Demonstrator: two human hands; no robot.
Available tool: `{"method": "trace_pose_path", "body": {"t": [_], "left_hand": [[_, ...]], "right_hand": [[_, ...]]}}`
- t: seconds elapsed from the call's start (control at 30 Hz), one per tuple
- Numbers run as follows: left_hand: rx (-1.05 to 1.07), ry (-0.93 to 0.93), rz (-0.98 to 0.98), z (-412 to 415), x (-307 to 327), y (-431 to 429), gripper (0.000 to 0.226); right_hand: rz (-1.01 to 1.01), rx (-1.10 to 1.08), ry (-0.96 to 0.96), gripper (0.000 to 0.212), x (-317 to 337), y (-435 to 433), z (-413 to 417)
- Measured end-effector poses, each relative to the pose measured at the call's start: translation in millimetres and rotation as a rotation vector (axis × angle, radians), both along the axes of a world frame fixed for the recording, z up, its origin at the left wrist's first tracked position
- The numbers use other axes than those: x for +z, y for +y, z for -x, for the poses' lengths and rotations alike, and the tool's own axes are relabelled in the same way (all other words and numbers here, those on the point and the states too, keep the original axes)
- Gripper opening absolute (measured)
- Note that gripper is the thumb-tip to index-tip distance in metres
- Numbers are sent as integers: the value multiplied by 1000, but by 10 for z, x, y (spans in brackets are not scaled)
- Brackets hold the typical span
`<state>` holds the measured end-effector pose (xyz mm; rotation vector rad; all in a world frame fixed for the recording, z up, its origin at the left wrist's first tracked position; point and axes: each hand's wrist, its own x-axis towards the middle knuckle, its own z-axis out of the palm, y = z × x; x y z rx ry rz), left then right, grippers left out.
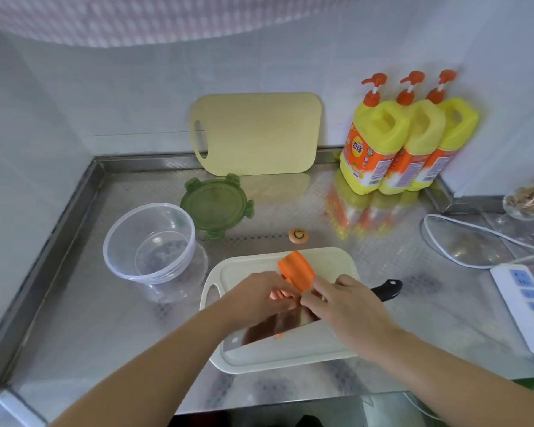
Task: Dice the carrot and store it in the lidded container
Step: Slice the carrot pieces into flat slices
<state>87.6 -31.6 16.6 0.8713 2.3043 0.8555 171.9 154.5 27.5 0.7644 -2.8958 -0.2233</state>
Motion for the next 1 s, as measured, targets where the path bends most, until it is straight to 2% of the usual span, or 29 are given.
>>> {"method": "trace_pose_path", "body": {"t": [0.13,0.23,0.3,0.4,0.47,0.53,0.63,0.77,0.83,0.9,1.0], "left_hand": [[5,81,175,105,-158,-94,22],[0,120,329,241,-227,-180,24],[-4,177,359,377,-219,-158,25],[122,179,256,560,-220,-18,25],[198,83,188,633,-242,125,33],[184,-4,195,675,-298,264,37],[97,-8,272,688,-351,424,28],[117,-13,315,715,-457,528,46],[117,-53,307,746,-473,569,39],[120,-113,245,781,-464,596,27],[141,-153,89,832,-434,681,36]], "right_hand": [[75,57,32,27,-73,69,13],[120,47,55,28,-86,239,25],[153,16,57,33,-87,395,42],[186,-116,58,44,-26,579,74],[240,-242,58,45,6,661,74],[290,-337,46,46,-18,724,47],[371,-434,39,42,-136,829,-15],[534,-629,-14,35,-250,938,-44],[593,-697,-30,31,-258,961,-44],[635,-739,-22,30,-239,980,-33],[695,-799,-8,29,-187,999,6]]}}
